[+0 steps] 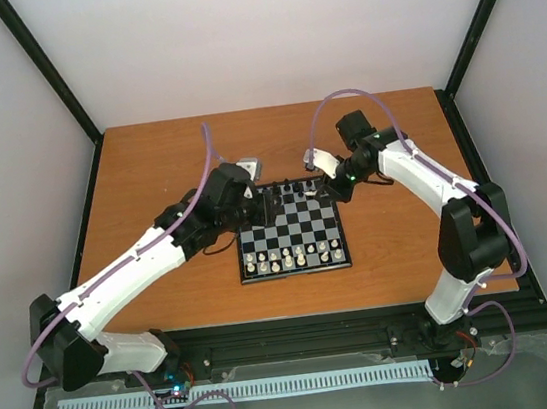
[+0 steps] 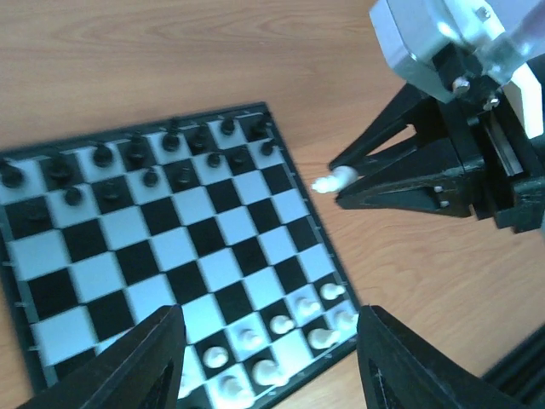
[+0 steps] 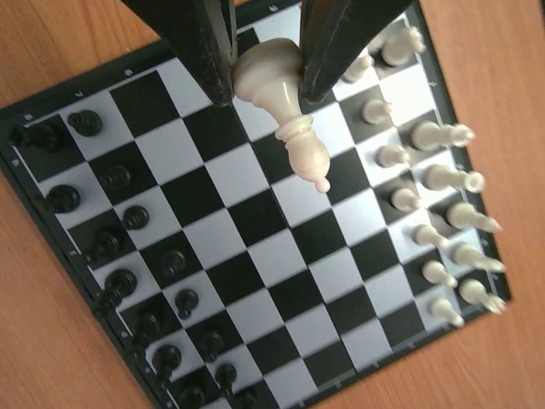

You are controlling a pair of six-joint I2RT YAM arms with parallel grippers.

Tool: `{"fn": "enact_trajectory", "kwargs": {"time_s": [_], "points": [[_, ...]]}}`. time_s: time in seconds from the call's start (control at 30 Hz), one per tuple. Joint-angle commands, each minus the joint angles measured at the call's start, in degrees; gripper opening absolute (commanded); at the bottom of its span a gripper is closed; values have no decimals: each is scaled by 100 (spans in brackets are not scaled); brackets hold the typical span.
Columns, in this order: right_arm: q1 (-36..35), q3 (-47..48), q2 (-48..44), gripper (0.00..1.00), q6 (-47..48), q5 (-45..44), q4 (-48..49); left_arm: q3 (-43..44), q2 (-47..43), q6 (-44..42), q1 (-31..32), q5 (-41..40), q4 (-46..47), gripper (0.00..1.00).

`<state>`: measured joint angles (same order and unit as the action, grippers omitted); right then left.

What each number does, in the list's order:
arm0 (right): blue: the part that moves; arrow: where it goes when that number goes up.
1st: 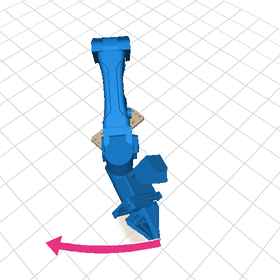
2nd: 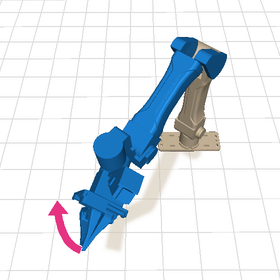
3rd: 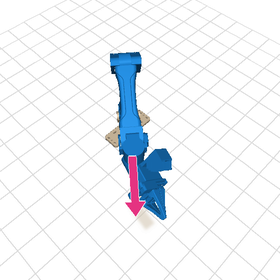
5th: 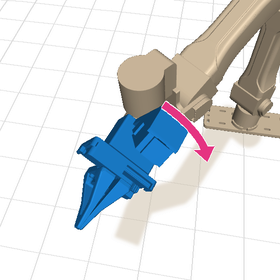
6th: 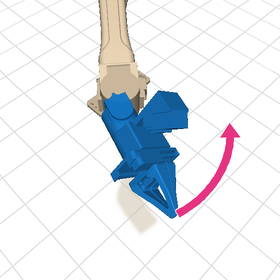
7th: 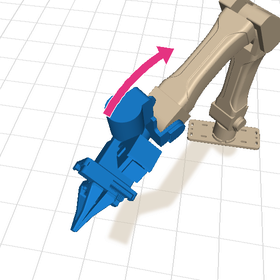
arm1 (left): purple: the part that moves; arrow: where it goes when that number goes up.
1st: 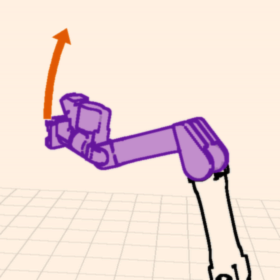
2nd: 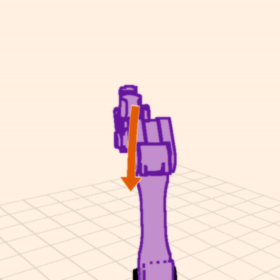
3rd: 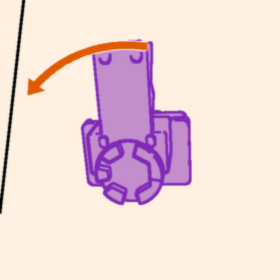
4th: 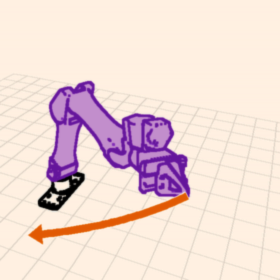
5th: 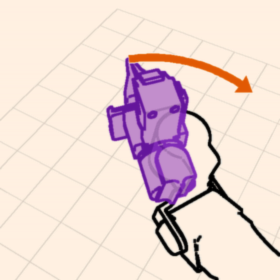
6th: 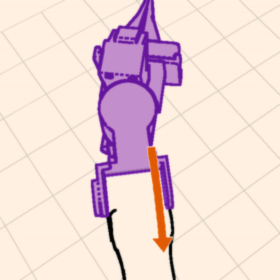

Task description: Set up the chess pieces on the board

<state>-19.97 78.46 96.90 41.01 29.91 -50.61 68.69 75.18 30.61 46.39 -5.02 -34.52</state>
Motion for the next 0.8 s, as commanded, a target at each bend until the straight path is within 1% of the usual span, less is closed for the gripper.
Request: {"fn": "enact_trajectory", "kwargs": {"time_s": [0.0,0.2,0.27,0.33,0.47,0.77], "points": [[-16,163,-181,21,-765,765,-115,-396,51,1008,-35,775,1456,56],[-15,130,-418,22,-1142,1548,-212,-395,764,1270,-34,1506,2314,44],[-16,23,-523,22,-1181,1665,-130,-436,881,1304,-34,1745,2592,40],[-16,-122,-621,22,-1162,1728,-18,-488,921,1331,-34,1874,2789,38],[-16,-381,-654,23,-1100,1834,89,-578,893,1326,-34,1763,2925,36],[-16,-415,-700,23,-951,2158,-19,-714,876,1593,-42,1442,3110,35]]}}
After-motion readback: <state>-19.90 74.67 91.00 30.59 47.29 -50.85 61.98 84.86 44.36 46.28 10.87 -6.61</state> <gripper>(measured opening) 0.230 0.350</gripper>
